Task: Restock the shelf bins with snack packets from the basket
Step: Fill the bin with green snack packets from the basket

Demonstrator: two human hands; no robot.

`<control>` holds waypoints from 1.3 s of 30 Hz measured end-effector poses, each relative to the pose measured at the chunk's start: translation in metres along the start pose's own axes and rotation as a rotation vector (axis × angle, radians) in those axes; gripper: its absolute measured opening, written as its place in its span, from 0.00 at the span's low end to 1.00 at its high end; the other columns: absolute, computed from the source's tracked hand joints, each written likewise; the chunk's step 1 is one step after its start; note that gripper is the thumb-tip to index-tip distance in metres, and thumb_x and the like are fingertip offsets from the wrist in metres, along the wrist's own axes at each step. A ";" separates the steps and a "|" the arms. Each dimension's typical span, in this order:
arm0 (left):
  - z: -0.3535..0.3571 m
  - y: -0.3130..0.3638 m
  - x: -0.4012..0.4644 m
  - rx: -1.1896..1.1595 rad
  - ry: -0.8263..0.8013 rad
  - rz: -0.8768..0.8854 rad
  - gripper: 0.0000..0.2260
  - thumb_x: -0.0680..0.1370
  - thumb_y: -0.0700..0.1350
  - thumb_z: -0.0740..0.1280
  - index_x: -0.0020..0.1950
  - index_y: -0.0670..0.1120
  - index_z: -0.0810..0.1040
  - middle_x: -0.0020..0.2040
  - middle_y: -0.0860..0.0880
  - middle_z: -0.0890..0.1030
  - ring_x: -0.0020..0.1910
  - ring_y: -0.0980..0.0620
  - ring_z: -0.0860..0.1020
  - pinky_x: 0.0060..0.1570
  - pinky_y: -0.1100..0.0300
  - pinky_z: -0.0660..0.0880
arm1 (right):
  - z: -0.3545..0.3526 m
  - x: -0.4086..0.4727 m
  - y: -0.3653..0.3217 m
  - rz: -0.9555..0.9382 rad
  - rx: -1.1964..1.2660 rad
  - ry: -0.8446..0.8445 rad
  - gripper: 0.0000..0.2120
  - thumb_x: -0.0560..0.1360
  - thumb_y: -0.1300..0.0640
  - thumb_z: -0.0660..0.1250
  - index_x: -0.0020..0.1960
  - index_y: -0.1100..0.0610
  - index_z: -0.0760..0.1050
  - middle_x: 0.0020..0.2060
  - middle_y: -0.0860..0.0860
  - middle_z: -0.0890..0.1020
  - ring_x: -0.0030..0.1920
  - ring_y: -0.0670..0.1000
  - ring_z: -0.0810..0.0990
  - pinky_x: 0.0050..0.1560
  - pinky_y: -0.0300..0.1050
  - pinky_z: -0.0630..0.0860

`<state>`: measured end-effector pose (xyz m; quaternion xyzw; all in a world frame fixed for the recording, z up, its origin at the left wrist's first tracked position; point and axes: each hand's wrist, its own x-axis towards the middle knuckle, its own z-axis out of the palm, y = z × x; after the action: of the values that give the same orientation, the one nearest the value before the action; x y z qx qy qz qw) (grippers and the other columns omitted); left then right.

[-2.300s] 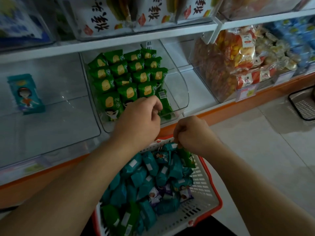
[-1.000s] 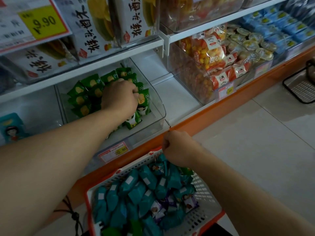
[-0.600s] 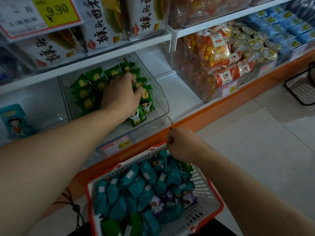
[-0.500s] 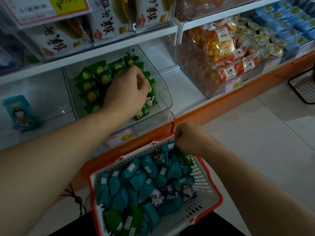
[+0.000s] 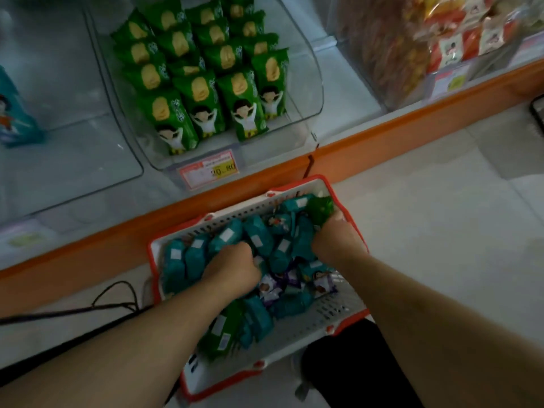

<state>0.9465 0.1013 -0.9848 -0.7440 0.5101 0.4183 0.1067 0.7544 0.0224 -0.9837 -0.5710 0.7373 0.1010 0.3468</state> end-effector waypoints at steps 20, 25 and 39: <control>0.040 -0.053 -0.049 0.717 -0.629 -0.073 0.48 0.80 0.54 0.66 0.82 0.52 0.30 0.77 0.38 0.65 0.72 0.38 0.69 0.68 0.43 0.73 | 0.020 0.014 -0.012 -0.134 -0.197 0.197 0.25 0.79 0.55 0.66 0.74 0.53 0.63 0.59 0.56 0.79 0.57 0.61 0.81 0.48 0.58 0.80; 0.058 -0.075 -0.046 0.455 -0.490 -0.179 0.47 0.77 0.67 0.67 0.83 0.60 0.36 0.78 0.32 0.52 0.75 0.34 0.61 0.73 0.49 0.66 | 0.019 0.019 -0.017 -0.053 -0.207 0.143 0.30 0.77 0.43 0.70 0.73 0.56 0.66 0.63 0.58 0.73 0.59 0.63 0.80 0.53 0.62 0.83; 0.062 -0.089 -0.043 0.104 -0.183 -0.202 0.16 0.77 0.49 0.71 0.62 0.52 0.72 0.66 0.43 0.63 0.57 0.44 0.77 0.62 0.54 0.75 | -0.011 -0.003 -0.008 -0.062 -0.147 0.107 0.26 0.72 0.35 0.65 0.62 0.51 0.78 0.51 0.51 0.72 0.43 0.56 0.81 0.48 0.57 0.85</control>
<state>0.9847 0.2071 -1.0166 -0.7437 0.4417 0.4446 0.2328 0.7575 0.0162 -0.9711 -0.6220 0.7274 0.1134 0.2668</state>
